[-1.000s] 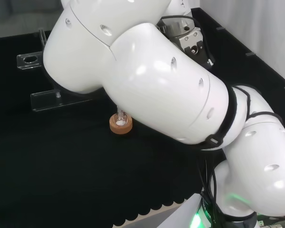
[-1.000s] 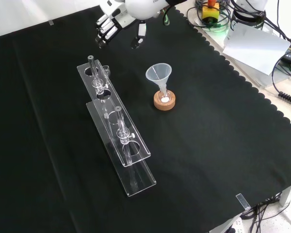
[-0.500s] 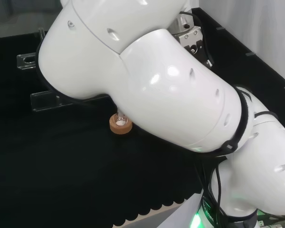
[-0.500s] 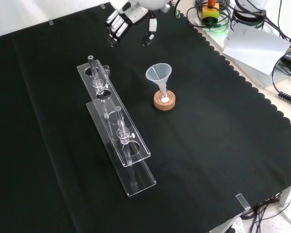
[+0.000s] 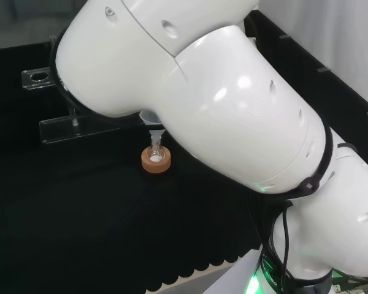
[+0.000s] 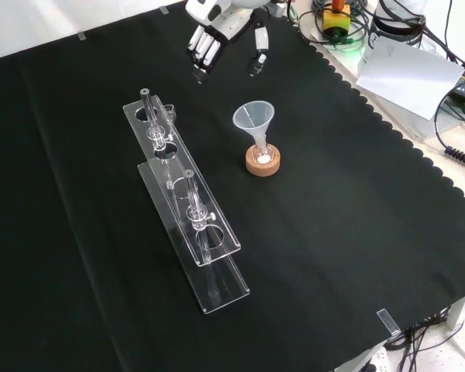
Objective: Remove the funnel from the round-bottom flask.
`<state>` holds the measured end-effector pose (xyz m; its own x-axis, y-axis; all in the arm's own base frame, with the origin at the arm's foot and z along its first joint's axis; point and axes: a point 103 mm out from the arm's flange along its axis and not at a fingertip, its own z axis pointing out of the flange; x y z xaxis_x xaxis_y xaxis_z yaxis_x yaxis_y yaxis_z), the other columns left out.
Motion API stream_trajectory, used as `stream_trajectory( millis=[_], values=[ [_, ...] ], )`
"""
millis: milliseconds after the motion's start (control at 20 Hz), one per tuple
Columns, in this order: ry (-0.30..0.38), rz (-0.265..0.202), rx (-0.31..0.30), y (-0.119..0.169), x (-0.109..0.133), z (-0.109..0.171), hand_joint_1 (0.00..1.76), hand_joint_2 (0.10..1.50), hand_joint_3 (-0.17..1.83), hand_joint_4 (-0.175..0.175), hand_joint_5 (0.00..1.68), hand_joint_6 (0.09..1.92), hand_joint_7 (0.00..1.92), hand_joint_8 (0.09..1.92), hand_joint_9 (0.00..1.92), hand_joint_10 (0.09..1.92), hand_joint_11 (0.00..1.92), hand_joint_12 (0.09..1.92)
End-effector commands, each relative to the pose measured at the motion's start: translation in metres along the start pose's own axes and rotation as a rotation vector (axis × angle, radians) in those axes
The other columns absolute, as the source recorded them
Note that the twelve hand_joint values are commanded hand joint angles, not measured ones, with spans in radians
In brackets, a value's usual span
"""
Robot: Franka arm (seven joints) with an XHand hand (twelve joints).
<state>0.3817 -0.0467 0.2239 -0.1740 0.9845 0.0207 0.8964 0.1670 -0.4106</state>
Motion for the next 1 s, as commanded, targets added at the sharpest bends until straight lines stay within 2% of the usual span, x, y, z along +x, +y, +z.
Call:
stream_trajectory(
  millis=[50, 200, 350, 600, 700, 1000],
  values=[
    [0.024, -0.050, 0.029, 0.001, 0.018, -0.004, 0.66, 0.63, 0.61, -0.046, 0.32, 0.09, 0.22, 0.66, 0.46, 0.67, 0.31, 1.44],
    [0.024, -0.070, 0.054, 0.004, 0.027, -0.006, 0.63, 0.63, 0.59, -0.049, 0.29, 0.09, 0.21, 0.66, 0.44, 0.67, 0.34, 1.45],
    [0.029, -0.066, 0.066, 0.006, 0.034, -0.007, 0.59, 0.65, 0.52, -0.050, 0.28, 0.09, 0.19, 0.67, 0.43, 0.67, 0.37, 1.45],
    [0.035, -0.088, 0.085, 0.005, 0.050, -0.010, 0.58, 0.66, 0.49, -0.050, 0.25, 0.09, 0.15, 0.66, 0.39, 0.67, 0.38, 1.45],
    [0.041, -0.092, 0.118, 0.006, 0.055, -0.010, 0.58, 0.66, 0.48, -0.049, 0.25, 0.09, 0.14, 0.66, 0.38, 0.67, 0.38, 1.46],
    [0.041, -0.101, 0.150, 0.007, 0.067, -0.004, 0.58, 0.68, 0.43, -0.047, 0.18, 0.09, 0.03, 0.67, 0.28, 0.72, 0.39, 1.47]
  ],
)
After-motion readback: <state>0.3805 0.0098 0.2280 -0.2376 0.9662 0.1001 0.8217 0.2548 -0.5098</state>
